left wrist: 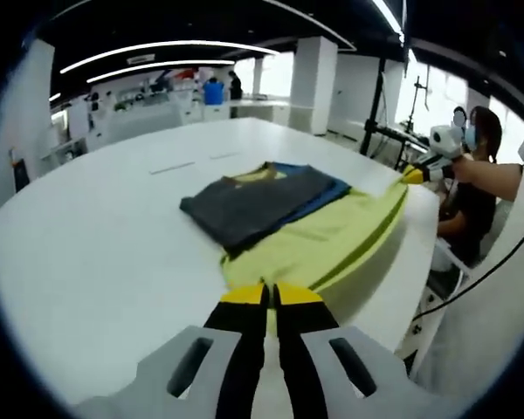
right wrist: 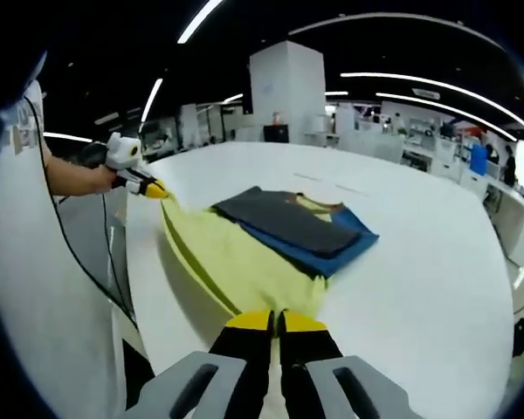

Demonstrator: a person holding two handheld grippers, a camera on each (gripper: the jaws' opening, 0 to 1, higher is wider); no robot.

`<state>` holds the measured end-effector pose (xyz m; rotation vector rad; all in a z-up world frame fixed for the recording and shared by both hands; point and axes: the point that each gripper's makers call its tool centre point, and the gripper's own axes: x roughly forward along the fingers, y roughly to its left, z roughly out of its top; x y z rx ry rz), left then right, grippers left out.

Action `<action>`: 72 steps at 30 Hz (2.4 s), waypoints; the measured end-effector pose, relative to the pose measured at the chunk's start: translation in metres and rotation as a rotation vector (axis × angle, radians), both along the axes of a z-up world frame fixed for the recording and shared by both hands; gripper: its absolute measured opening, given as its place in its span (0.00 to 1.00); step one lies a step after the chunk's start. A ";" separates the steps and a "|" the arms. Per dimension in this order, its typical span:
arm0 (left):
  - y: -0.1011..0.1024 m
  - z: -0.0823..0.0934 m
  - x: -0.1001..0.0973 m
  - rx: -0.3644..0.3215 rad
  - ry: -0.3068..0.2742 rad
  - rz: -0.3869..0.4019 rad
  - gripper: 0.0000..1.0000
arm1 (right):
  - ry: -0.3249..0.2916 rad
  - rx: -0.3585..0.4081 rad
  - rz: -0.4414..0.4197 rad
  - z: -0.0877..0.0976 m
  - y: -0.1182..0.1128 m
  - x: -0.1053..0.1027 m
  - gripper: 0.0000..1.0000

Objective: Fold the garment on the visible template until the final outline fits inside the template.

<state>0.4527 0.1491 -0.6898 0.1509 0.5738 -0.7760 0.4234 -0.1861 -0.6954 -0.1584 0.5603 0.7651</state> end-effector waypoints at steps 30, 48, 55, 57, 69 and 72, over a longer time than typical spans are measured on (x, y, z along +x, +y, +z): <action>0.001 0.017 0.085 0.023 -0.070 0.023 0.00 | -0.042 0.010 -0.015 0.018 -0.004 0.073 0.00; -0.009 0.028 0.141 0.023 -0.098 0.022 0.00 | -0.053 0.011 -0.039 0.025 -0.011 0.123 0.00; -0.007 0.025 0.166 0.020 -0.100 0.037 0.00 | -0.059 0.005 -0.037 0.030 -0.011 0.144 0.00; -0.006 0.023 0.170 0.021 -0.099 0.044 0.00 | -0.063 0.005 -0.037 0.031 -0.009 0.150 0.00; -0.001 0.016 0.197 0.002 -0.079 0.092 0.00 | -0.060 0.017 -0.047 0.027 -0.006 0.182 0.00; -0.002 0.014 0.203 0.007 -0.077 0.094 0.00 | -0.057 0.018 -0.050 0.026 -0.005 0.189 0.00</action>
